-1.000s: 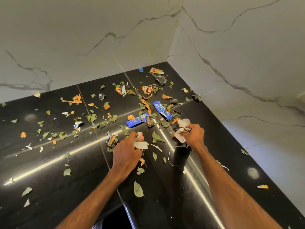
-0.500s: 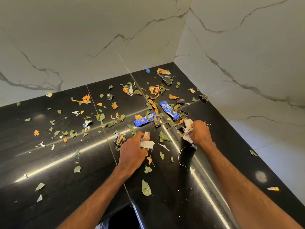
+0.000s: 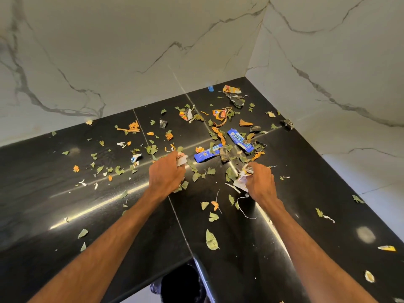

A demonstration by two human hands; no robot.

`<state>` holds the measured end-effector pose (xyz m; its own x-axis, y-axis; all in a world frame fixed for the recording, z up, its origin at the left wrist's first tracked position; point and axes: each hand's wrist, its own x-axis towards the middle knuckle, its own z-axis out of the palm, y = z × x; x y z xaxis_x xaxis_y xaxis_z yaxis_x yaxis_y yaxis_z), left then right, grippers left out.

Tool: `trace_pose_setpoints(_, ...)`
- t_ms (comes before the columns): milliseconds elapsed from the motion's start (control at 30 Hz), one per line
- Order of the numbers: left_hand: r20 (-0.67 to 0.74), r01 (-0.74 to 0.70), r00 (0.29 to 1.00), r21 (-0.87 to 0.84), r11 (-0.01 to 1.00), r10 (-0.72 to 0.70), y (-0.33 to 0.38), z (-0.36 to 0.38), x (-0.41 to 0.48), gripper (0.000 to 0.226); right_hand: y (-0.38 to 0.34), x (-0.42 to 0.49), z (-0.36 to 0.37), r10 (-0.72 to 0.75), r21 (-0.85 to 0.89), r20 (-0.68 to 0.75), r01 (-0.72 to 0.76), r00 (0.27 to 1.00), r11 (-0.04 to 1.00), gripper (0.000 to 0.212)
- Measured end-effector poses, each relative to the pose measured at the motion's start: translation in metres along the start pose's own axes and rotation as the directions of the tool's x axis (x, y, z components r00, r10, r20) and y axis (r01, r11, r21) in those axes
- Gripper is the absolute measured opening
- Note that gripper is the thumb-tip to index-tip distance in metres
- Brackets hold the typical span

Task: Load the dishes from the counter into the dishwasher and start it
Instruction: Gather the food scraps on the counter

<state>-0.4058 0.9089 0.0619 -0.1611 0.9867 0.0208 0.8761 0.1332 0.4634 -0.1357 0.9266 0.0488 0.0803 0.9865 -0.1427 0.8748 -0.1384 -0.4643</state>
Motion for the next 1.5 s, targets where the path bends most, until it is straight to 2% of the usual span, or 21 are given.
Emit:
trace_pose_setpoints(100,0.047,-0.014,0.999,0.032,0.999,0.013,-0.007,-0.002,-0.003,0.043,-0.017,-0.008,0.013,-0.046,0.050,-0.002,0.046,0.999,0.998,0.046)
trace_pose_setpoints(200,0.082,-0.055,0.995,0.072,0.996,0.049,-0.013,-0.005,-0.007,0.055,-0.029,-0.008,0.019,-0.050,0.058,0.030,0.048,0.998,0.997,0.046)
trace_pose_setpoints(400,0.050,0.025,0.998,0.078,0.997,-0.029,-0.046,-0.017,-0.009,0.040,-0.032,0.008,0.011,-0.094,-0.010,0.060,0.094,0.994,0.995,0.035)
trace_pose_setpoints(567,0.122,-0.101,0.989,0.151,0.983,0.083,-0.060,-0.008,-0.011,0.050,-0.039,0.019,0.009,-0.123,-0.030,0.068,0.125,0.990,0.992,0.034)
trace_pose_setpoints(667,0.220,-0.123,0.972,0.186,0.975,0.081,-0.056,0.004,-0.008,0.057,-0.046,0.028,0.009,-0.113,-0.048,0.073,0.116,0.991,0.992,0.038)
trace_pose_setpoints(833,0.209,-0.119,0.975,0.181,0.976,0.080,-0.055,0.018,-0.008,0.045,-0.054,0.049,0.008,-0.162,-0.085,0.104,0.171,0.981,0.982,0.040)
trace_pose_setpoints(1000,0.192,-0.202,0.966,0.138,0.970,0.174,-0.070,0.026,-0.014,0.023,-0.068,0.063,0.021,-0.165,-0.053,0.155,0.175,0.974,0.983,0.022)
trace_pose_setpoints(1167,0.094,-0.187,0.979,0.093,0.978,0.179,-0.058,0.011,-0.001,0.014,-0.064,0.060,0.045,-0.122,-0.078,0.048,0.126,0.991,0.989,0.014)
trace_pose_setpoints(1300,0.081,-0.229,0.971,0.048,0.972,0.225,-0.029,0.003,0.025,0.019,-0.057,0.047,0.042,-0.150,0.032,-0.029,0.151,0.988,0.988,0.028)
trace_pose_setpoints(1367,0.097,-0.273,0.958,0.035,0.961,0.269,-0.010,0.004,0.040,0.025,-0.054,0.044,0.034,-0.058,0.173,-0.030,0.063,0.998,0.983,0.043)
trace_pose_setpoints(1433,0.130,-0.323,0.941,0.057,0.945,0.314,0.011,0.010,0.053,0.040,-0.048,0.050,0.024,0.042,0.271,-0.051,-0.027,0.998,0.962,0.058)
trace_pose_setpoints(1500,0.181,-0.359,0.925,0.123,0.925,0.335,0.030,0.020,0.059,0.051,-0.042,0.060,0.012,0.091,0.277,-0.073,-0.068,0.993,0.959,0.053)
